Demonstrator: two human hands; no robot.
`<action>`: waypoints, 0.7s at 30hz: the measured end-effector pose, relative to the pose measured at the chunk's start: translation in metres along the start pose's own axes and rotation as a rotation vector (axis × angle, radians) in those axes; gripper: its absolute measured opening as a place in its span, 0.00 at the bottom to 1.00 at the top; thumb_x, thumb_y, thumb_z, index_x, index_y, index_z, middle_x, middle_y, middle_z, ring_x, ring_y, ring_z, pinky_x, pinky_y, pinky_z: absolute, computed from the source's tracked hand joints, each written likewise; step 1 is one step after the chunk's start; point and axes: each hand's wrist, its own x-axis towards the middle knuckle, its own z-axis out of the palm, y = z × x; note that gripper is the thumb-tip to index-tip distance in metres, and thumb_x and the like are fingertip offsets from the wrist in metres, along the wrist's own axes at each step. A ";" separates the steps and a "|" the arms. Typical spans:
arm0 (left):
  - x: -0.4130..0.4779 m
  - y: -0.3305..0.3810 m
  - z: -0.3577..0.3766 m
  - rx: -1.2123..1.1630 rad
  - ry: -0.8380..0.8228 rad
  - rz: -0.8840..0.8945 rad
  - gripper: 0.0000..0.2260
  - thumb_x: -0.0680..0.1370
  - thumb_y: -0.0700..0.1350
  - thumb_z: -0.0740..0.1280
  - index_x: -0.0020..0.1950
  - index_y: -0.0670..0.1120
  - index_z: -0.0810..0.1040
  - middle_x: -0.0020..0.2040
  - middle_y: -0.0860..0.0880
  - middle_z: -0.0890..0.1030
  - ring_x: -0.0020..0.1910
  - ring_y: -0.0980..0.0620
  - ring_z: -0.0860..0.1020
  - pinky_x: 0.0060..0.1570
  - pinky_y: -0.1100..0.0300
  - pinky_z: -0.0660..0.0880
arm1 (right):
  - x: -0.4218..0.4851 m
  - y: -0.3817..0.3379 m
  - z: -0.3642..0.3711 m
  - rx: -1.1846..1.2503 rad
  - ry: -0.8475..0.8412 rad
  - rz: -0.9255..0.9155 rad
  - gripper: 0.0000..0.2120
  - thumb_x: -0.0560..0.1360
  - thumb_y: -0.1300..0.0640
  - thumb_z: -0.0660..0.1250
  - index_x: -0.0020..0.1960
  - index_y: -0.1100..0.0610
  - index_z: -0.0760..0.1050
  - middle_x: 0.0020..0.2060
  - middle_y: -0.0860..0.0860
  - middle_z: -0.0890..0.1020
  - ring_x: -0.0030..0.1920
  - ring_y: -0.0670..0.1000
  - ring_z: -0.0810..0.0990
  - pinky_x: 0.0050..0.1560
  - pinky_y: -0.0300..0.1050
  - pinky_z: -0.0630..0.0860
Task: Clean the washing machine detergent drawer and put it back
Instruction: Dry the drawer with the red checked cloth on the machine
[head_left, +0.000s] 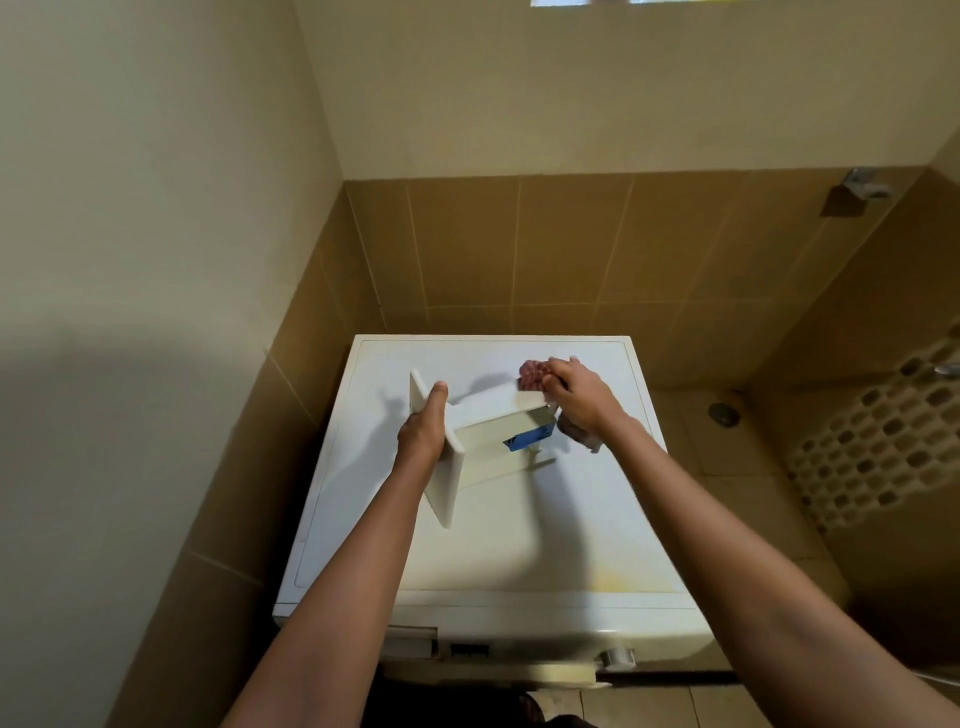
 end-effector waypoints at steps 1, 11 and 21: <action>0.000 0.000 0.000 0.001 0.002 0.002 0.30 0.74 0.70 0.57 0.60 0.46 0.76 0.55 0.43 0.81 0.53 0.45 0.79 0.61 0.46 0.75 | 0.001 -0.006 0.006 -0.097 0.004 -0.031 0.13 0.82 0.54 0.54 0.60 0.56 0.73 0.67 0.54 0.73 0.72 0.58 0.64 0.64 0.50 0.64; -0.002 -0.003 0.000 0.019 0.010 0.046 0.31 0.73 0.71 0.56 0.58 0.47 0.77 0.55 0.42 0.81 0.53 0.43 0.79 0.61 0.46 0.74 | -0.003 -0.065 0.044 -0.326 -0.016 -0.266 0.15 0.80 0.49 0.54 0.61 0.50 0.74 0.59 0.51 0.79 0.60 0.54 0.75 0.60 0.50 0.64; -0.005 -0.001 -0.002 0.034 -0.042 0.038 0.31 0.74 0.70 0.58 0.62 0.46 0.76 0.54 0.43 0.81 0.53 0.45 0.79 0.61 0.47 0.74 | 0.014 -0.024 0.001 -0.010 0.068 0.290 0.10 0.77 0.51 0.59 0.47 0.55 0.75 0.42 0.55 0.79 0.46 0.58 0.76 0.40 0.45 0.68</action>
